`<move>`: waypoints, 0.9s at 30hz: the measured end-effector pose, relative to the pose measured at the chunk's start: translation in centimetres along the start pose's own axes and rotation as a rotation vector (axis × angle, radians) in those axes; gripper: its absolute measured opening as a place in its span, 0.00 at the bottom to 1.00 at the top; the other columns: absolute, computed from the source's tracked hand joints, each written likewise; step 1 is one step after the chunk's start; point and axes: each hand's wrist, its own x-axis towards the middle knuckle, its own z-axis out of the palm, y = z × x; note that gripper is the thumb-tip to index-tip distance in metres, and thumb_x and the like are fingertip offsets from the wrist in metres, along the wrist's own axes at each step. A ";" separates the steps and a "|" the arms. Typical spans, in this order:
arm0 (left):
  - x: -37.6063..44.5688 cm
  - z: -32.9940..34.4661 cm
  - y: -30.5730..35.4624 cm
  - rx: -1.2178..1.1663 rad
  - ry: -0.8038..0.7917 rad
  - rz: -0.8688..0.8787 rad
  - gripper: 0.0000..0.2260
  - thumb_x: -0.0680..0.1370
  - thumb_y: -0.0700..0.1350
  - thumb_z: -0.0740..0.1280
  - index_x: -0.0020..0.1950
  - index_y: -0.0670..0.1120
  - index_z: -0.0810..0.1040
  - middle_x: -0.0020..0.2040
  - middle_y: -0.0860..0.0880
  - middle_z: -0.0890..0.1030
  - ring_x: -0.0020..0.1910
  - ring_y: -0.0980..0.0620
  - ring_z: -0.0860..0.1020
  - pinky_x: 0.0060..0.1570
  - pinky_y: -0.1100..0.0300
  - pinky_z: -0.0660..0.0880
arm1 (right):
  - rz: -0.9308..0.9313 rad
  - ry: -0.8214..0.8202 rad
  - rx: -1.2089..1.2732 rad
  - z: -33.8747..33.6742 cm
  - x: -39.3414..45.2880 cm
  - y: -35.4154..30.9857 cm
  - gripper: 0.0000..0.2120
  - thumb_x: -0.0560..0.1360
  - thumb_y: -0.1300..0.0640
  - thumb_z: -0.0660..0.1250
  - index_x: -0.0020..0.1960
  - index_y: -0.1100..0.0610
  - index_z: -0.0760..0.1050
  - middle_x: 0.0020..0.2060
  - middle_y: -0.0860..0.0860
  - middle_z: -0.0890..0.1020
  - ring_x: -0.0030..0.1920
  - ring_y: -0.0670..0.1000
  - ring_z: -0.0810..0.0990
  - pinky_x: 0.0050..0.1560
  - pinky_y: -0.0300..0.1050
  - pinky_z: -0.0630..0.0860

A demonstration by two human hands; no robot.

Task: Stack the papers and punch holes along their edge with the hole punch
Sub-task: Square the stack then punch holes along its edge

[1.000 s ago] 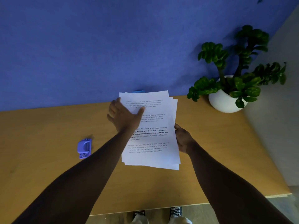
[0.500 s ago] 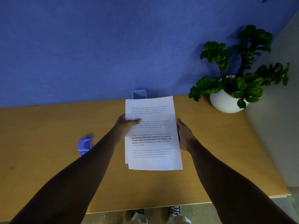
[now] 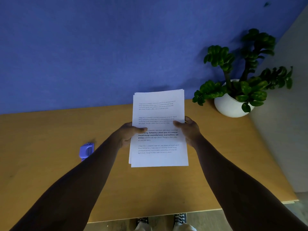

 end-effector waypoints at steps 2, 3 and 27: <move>0.2 0.2 -0.2 0.021 0.096 0.017 0.18 0.75 0.33 0.71 0.65 0.40 0.79 0.61 0.41 0.82 0.59 0.40 0.81 0.62 0.41 0.76 | -0.004 -0.029 0.012 0.1 -0.1 -0.3 0.13 0.71 0.62 0.75 0.55 0.56 0.80 0.49 0.55 0.86 0.48 0.59 0.86 0.47 0.58 0.83; 0.3 0.4 -0.2 0.027 0.147 0.033 0.17 0.75 0.32 0.71 0.64 0.40 0.79 0.60 0.41 0.83 0.59 0.40 0.81 0.61 0.42 0.76 | -0.009 -0.044 0.015 0.2 -0.3 -0.5 0.14 0.70 0.63 0.75 0.55 0.57 0.80 0.49 0.55 0.86 0.48 0.59 0.86 0.45 0.56 0.83; -0.5 2.5 -4.6 0.079 0.388 0.378 0.13 0.74 0.39 0.75 0.58 0.44 0.82 0.52 0.50 0.85 0.48 0.58 0.83 0.37 0.70 0.78 | -0.368 0.120 -0.436 1.4 -2.6 1.5 0.18 0.74 0.60 0.71 0.63 0.58 0.76 0.56 0.53 0.82 0.53 0.53 0.81 0.48 0.42 0.80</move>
